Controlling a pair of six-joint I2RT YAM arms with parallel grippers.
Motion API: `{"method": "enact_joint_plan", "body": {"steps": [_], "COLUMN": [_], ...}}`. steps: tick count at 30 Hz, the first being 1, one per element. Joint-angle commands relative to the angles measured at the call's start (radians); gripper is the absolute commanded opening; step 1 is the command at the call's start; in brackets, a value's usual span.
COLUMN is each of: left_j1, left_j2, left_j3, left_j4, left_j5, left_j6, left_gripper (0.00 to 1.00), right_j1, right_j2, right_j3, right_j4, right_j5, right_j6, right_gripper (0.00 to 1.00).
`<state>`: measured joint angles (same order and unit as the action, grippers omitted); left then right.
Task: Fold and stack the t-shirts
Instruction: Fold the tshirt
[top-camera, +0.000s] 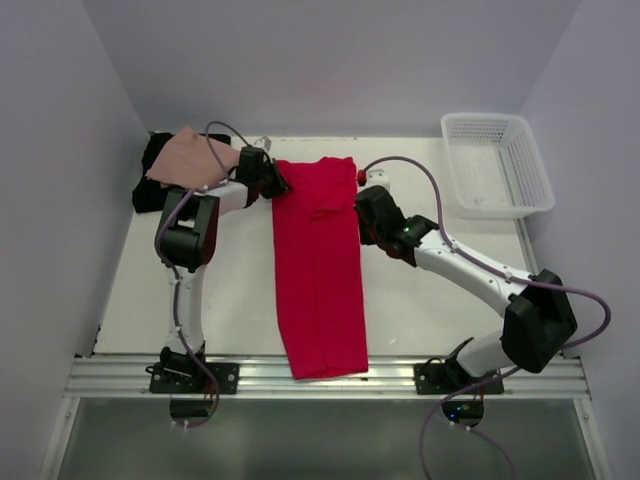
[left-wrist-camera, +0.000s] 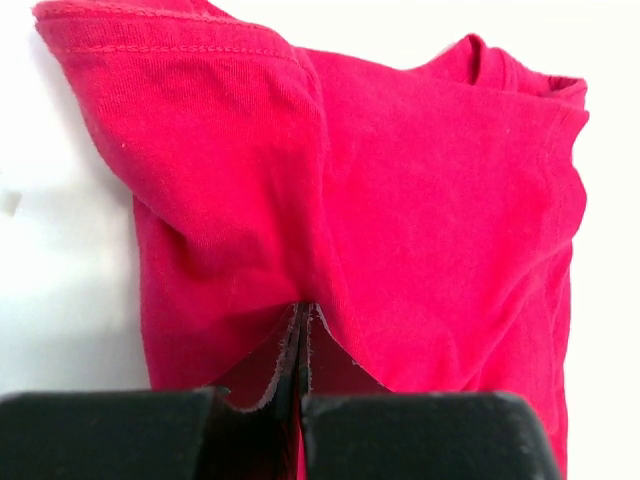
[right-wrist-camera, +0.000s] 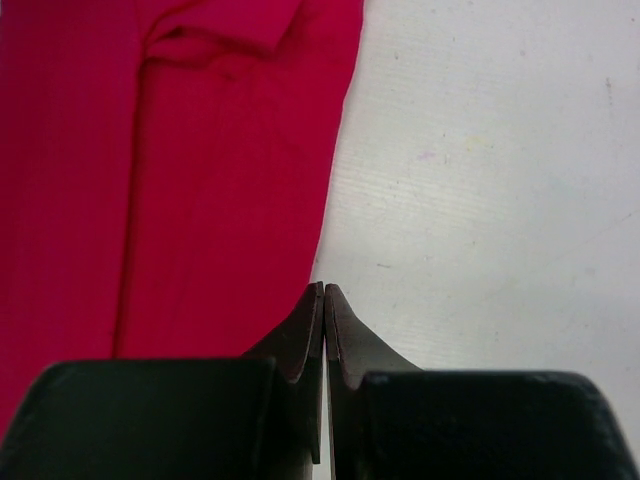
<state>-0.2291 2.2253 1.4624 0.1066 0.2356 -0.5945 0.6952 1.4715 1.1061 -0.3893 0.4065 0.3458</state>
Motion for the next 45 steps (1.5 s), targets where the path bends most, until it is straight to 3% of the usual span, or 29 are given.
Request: {"method": "enact_joint_plan", "body": {"steps": [1, 5, 11, 16, 23, 26, 31, 34, 38, 45], "left_j1": [0.01, 0.027, 0.063, 0.06, -0.004, -0.058, -0.218, -0.285, -0.296, -0.305], "left_j2": [0.124, 0.188, 0.053, -0.282, -0.706, -0.849, -1.062, -1.154, -1.294, -1.5], "left_j3": [0.148, 0.281, 0.236, -0.021, -0.569, -0.734, -0.905, -0.982, -1.065, -1.119], "left_j4": [-0.103, -0.099, 0.039, 0.116, 0.067, 0.005, -0.155, -0.273, -0.392, -0.525], "left_j5": [0.02, 0.089, 0.195, 0.177, 0.042, -0.005, -0.114, -0.185, -0.271, -0.269], "left_j6": [-0.014, -0.039, -0.084, -0.064, -0.053, -0.074, -0.106, -0.123, -0.159, -0.231], "left_gripper": [0.0, 0.0, 0.0, 0.0, 0.0, 0.0, 0.0, 0.05, 0.16, 0.25], "right_j1": [0.032, 0.056, 0.069, 0.072, 0.101, 0.13, 0.202, 0.243, 0.267, 0.274], "right_j2": [-0.08, -0.152, -0.195, -0.188, -0.135, -0.129, -0.138, -0.157, -0.2, -0.229], "right_j3": [-0.055, -0.114, -0.153, -0.158, -0.175, -0.196, -0.253, -0.293, -0.339, -0.361], "right_j4": [0.006, -0.005, 0.032, 0.043, 0.075, 0.098, 0.115, 0.096, 0.095, 0.058], "right_j5": [0.028, 0.046, 0.048, 0.035, -0.078, -0.141, -0.199, -0.202, -0.207, -0.206], "right_j6": [0.044, 0.055, 0.047, 0.058, 0.107, 0.145, 0.196, 0.22, 0.252, 0.275], "right_gripper": [0.0, 0.0, 0.0, 0.0, 0.0, 0.0, 0.0, 0.0, 0.0, 0.0]}}
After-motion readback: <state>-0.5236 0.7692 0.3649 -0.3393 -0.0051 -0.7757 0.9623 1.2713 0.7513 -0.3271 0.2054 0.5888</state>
